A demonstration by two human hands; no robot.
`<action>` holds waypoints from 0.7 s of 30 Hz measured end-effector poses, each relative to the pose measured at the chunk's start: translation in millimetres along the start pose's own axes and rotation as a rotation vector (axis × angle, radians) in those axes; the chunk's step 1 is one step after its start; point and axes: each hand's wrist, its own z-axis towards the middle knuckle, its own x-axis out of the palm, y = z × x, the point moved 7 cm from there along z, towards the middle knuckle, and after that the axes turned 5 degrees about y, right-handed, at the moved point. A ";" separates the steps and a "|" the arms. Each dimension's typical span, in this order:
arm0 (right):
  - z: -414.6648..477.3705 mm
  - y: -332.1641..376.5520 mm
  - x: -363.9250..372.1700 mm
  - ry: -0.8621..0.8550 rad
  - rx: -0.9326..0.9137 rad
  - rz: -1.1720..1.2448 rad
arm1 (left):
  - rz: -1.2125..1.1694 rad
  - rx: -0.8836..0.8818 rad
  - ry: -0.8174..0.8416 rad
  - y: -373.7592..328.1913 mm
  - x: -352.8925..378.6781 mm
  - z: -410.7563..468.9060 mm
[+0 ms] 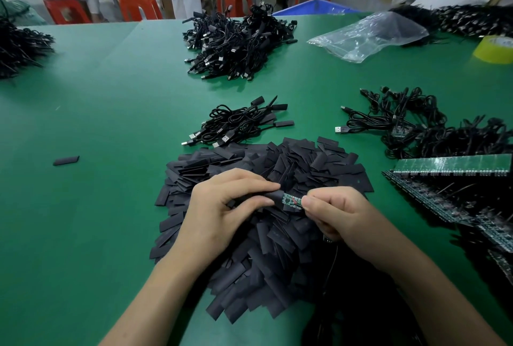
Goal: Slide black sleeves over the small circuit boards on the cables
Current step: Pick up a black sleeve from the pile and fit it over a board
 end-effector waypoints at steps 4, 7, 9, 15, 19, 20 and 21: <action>-0.4 -4.2 0.5 0.033 0.023 0.031 | 0.019 0.041 0.074 -2.0 3.5 -1.3; 0.1 -3.5 0.6 0.039 0.017 0.101 | 0.012 0.062 0.085 -3.4 6.4 -2.4; 0.3 -2.7 1.9 0.046 0.019 0.136 | 0.010 0.075 0.083 -4.2 7.4 -2.9; 0.1 -3.7 8.7 0.074 0.045 0.161 | 0.030 0.124 0.068 -10.9 15.1 -5.2; -0.4 -2.6 8.6 0.074 0.048 0.173 | 0.110 0.142 0.071 -10.5 16.3 -6.2; -0.8 -2.0 8.2 0.072 0.047 0.163 | 0.128 0.149 0.069 -11.2 16.5 -6.4; -1.1 -1.1 7.8 0.068 0.041 0.141 | 0.139 0.154 0.065 -12.0 16.4 -6.4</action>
